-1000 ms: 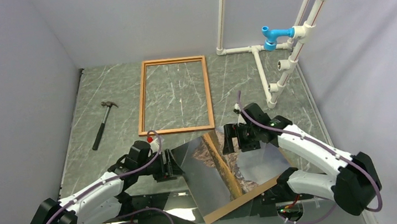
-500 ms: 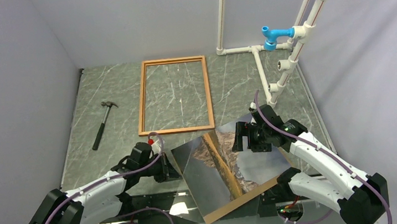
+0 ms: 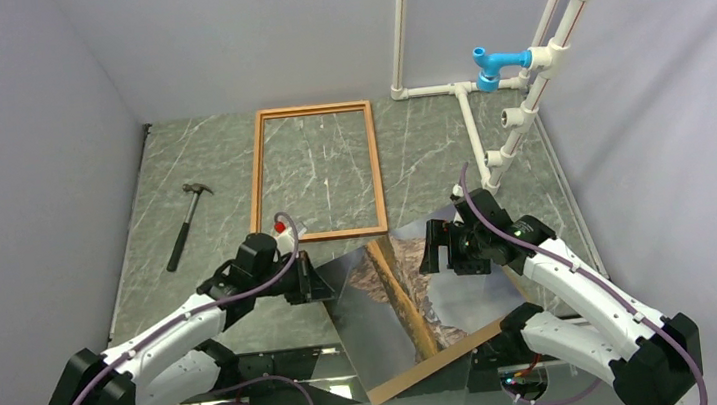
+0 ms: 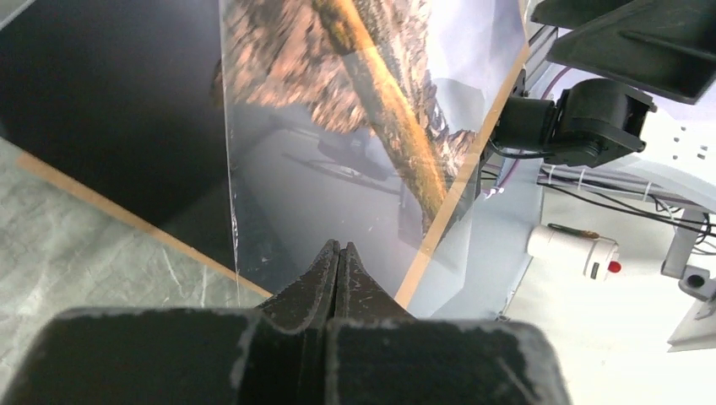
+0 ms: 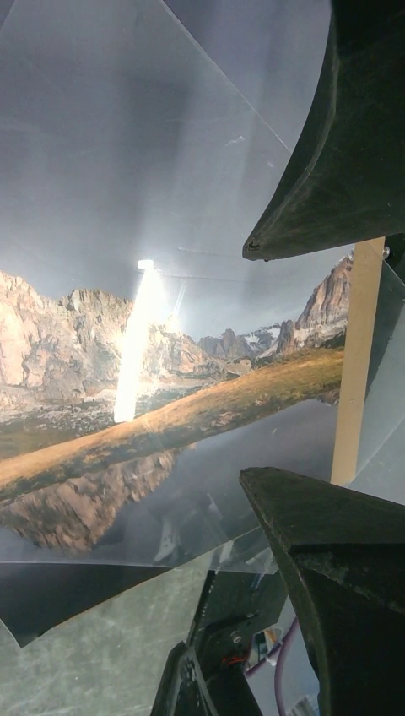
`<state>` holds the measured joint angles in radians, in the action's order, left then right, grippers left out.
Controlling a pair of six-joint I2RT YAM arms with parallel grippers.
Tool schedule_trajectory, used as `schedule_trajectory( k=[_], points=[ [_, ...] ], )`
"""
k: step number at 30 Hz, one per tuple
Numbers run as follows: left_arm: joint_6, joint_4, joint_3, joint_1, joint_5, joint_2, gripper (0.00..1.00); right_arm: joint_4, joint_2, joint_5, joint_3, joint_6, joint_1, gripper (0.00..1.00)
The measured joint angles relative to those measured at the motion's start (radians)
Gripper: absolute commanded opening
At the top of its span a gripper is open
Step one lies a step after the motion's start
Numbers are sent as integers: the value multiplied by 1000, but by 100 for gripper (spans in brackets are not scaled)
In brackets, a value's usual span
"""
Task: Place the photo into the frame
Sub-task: Adjust the photo frame item at the center of the board.
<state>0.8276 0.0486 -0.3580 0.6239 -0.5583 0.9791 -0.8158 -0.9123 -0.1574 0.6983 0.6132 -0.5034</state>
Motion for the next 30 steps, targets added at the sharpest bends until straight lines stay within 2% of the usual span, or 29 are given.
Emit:
schedule_trajectory(
  k=[1, 2, 4, 6, 8, 9, 19, 30],
  points=[
    [-11, 17, -21, 2, 6, 0, 0, 0, 0, 0, 0, 0, 0, 94],
    [-22, 26, -34, 3, 8, 0, 5, 0, 0, 0, 0, 0, 0, 94],
    [-47, 48, -64, 3, 19, 3, 27, 0, 0, 0, 0, 0, 0, 94],
    [-73, 63, -90, 4, 29, 17, 56, 0, 0, 0, 0, 0, 1, 94],
    [-92, 70, -117, 4, 34, 52, 72, 0, 0, 0, 0, 0, 1, 94],
    [-103, 71, -131, 4, 35, 76, 75, 0, 0, -1, 0, 0, 1, 94],
    [-194, 23, -304, -6, 2, 429, 84, -15, 26, -4, -25, 26, 5, 94],
    [-265, -156, -430, -49, -119, 712, 84, -24, 106, -35, -200, 161, 5, 93]
  ],
)
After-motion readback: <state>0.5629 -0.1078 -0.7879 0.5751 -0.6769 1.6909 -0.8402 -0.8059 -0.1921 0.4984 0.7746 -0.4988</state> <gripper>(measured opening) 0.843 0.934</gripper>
